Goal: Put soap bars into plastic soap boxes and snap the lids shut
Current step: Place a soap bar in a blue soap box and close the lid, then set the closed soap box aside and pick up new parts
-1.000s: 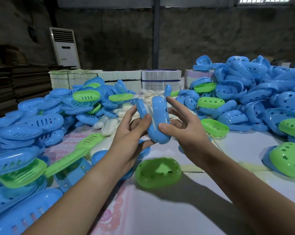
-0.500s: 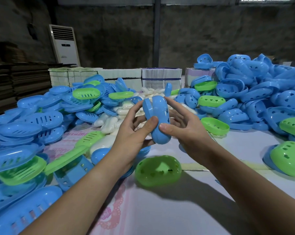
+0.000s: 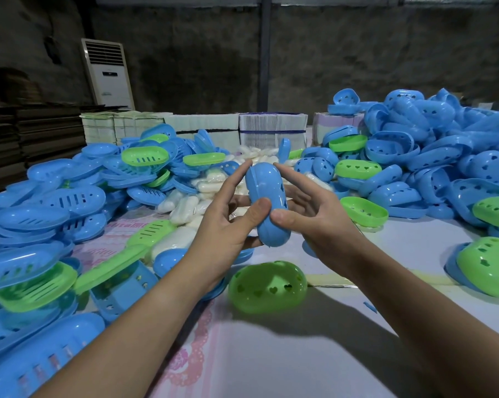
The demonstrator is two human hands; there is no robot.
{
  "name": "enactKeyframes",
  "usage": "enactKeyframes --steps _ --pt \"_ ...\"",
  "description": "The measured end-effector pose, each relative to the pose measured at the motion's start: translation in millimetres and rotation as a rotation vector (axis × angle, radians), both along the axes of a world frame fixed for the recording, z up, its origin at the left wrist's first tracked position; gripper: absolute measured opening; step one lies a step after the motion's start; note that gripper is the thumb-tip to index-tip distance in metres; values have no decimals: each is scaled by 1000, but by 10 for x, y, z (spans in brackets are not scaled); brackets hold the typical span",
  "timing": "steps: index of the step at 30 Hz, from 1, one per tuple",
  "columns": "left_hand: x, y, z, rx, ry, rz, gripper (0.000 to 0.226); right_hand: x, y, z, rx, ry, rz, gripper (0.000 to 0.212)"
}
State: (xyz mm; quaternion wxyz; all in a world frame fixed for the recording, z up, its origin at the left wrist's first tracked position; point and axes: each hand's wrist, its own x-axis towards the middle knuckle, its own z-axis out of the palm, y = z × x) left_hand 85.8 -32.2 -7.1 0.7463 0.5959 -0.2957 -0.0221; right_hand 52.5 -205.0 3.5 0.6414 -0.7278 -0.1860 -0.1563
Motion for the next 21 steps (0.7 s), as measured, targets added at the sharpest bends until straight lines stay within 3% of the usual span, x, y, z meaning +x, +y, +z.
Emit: enactKeyframes --steps 14,18,21 --pt "-21 2 5 -3 71 -56 68 22 9 -41 -19 52 44 76" --pt "21 13 -6 -51 164 -209 65 -24 56 37 -30 25 -95 73" --pt "5 12 6 6 181 -179 68 -58 40 124 -57 31 -293 68"
